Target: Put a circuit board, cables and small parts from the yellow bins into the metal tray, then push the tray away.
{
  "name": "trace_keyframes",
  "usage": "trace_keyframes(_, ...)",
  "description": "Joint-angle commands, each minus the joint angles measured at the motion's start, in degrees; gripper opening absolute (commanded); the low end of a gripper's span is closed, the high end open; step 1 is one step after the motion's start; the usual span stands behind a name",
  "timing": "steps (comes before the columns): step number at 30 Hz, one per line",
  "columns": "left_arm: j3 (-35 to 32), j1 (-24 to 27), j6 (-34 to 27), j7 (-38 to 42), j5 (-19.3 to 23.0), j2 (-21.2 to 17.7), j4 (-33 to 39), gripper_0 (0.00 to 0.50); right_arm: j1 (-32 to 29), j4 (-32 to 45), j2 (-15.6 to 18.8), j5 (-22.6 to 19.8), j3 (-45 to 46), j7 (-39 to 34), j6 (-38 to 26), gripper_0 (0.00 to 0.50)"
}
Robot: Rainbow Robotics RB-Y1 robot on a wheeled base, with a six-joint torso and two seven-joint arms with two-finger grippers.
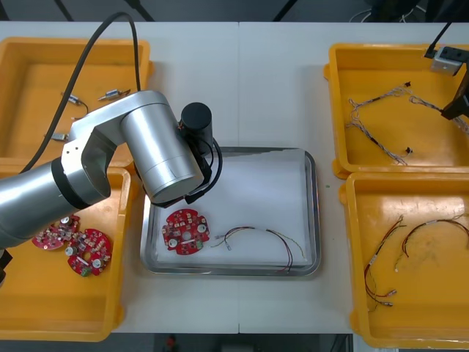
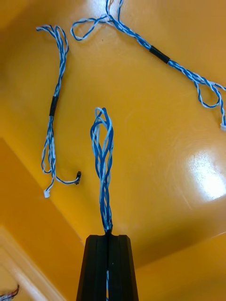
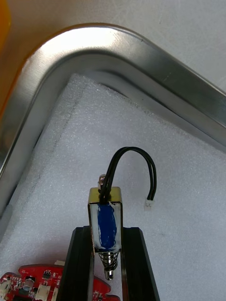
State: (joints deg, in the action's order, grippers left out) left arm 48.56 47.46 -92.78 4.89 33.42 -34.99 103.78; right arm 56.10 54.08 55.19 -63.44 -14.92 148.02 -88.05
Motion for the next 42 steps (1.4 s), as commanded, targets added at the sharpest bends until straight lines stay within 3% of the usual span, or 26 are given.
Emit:
trace_keyframes(1, 0.57, -0.97, 1.72, 1.61, -0.02, 1.07, 0.28, 0.048, 1.38, 2.43, 2.90, 0.68, 4.72, -0.10, -2.47, 0.000)
trace_keyframes(2, 0.57, -1.15, 2.08, 1.61, -0.11, 0.98, 0.28, 0.069, 1.47, 2.61, 2.90, 0.68, 4.99, -0.19, -2.74, 0.000)
trace_keyframes(4, 1.09, -1.50, 3.31, 1.61, -0.20, 0.54, 0.37, 0.178, 1.47, 3.49, 2.90, 0.77, 5.51, -0.81, -3.62, 0.000)
trace_keyframes(7, 1.97, -1.50, 4.54, 1.79, -0.29, 0.01, 0.37, 0.269, 1.38, 5.07, 2.90, 1.12, 5.78, -2.57, -4.76, 0.000)
trace_keyframes(20, 1.01, -1.32, 3.39, 2.31, 0.68, -2.45, 5.03, 0.490, 1.38, 12.19, 1.59, 0.86, 5.78, -19.09, -7.92, 0.000)
trace_keyframes(29, -9.98, 2.28, -7.59, 2.40, 15.27, -8.51, 14.61, 0.500, 0.85, 18.08, 0.53, 0.24, 5.78, -30.25, -10.30, 0.000)
trace_keyframes(36, -19.74, 4.39, -11.63, 2.58, 24.85, -12.82, 14.26, 0.500, -2.58, 26.07, 0.27, -0.02, 5.78, -35.79, -10.30, 0.000)
trace_keyframes(42, -27.12, 4.65, -11.28, 2.66, 33.11, -16.16, 8.99, 0.500, -5.92, 35.30, -0.61, -0.72, 5.78, -40.97, -10.38, 0.000)
